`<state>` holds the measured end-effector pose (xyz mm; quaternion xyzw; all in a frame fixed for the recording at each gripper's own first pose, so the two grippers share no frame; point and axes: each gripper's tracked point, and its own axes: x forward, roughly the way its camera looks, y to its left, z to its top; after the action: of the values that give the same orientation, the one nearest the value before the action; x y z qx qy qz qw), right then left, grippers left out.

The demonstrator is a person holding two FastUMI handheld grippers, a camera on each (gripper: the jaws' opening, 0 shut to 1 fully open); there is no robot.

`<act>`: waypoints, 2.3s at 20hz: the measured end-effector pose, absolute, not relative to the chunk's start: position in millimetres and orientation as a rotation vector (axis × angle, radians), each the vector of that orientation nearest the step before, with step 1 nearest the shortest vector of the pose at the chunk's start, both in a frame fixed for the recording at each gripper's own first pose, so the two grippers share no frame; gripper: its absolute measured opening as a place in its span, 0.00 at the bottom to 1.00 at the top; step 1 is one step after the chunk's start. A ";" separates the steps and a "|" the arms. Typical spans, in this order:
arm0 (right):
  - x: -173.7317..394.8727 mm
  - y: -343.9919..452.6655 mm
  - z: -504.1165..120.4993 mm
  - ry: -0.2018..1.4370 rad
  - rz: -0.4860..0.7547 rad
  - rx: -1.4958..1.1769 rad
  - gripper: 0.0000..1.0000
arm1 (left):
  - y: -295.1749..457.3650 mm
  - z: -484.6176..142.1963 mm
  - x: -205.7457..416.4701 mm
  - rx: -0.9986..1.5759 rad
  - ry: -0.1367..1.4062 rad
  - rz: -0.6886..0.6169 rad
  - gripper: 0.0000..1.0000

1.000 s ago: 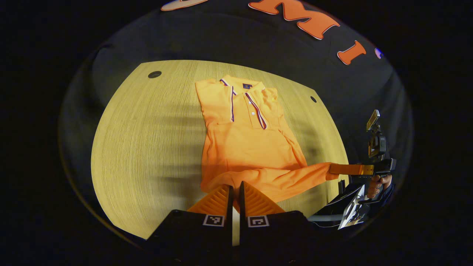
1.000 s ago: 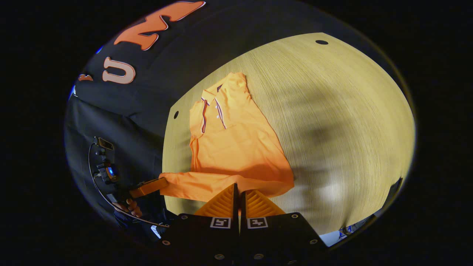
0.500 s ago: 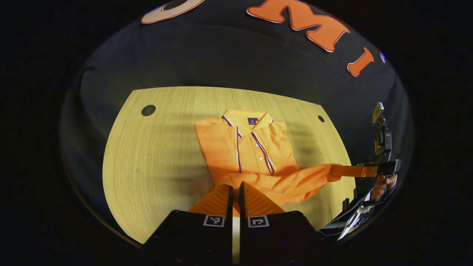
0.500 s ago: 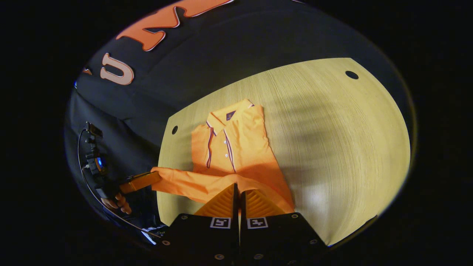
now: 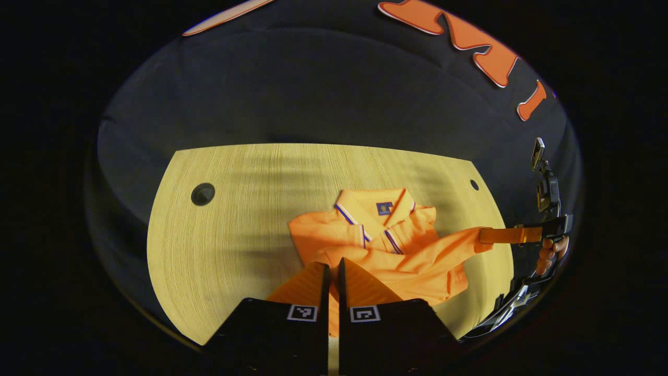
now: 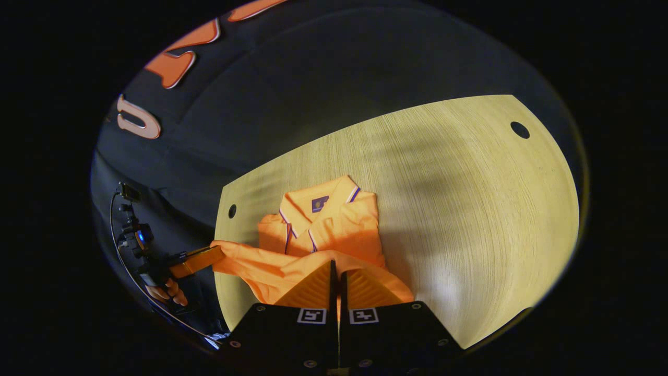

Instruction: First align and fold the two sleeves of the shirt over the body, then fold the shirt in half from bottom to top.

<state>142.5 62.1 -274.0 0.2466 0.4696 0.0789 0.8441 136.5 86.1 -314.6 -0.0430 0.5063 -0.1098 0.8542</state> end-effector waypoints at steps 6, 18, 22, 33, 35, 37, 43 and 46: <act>191.7 64.6 -283.2 0.998 0.094 0.688 0.02 | 93.0 -339.2 185.3 -0.096 1.028 -0.167 0.08; 219.1 10.7 -216.9 0.675 0.023 0.767 0.58 | 111.0 -253.3 196.2 -0.102 0.749 -0.046 0.99; 181.3 6.0 -172.8 0.515 0.057 0.562 0.85 | 89.9 -185.6 170.6 -0.050 0.589 -0.068 0.98; 42.7 -8.6 -102.8 0.218 0.083 0.286 0.96 | 22.1 -66.0 28.3 0.010 0.250 -0.085 0.96; 26.1 -9.4 -80.2 0.119 0.087 0.240 0.96 | 13.0 -60.7 4.9 0.025 0.229 -0.058 0.98; -3.4 -11.8 -52.0 0.021 0.097 0.201 0.97 | 5.6 -52.8 -23.3 0.028 0.200 -0.050 0.98; -55.9 1.0 -41.7 -0.100 0.152 0.125 0.97 | -12.9 -56.4 -101.7 0.055 0.141 0.008 0.97; -74.3 2.2 -59.4 -0.110 0.166 0.114 0.98 | -15.0 -69.1 -132.4 0.092 0.137 0.053 0.97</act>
<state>-74.3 2.2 -59.4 0.0569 -0.0549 0.0829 0.9934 -132.4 -15.0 -69.1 0.0458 0.0684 0.0264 0.9963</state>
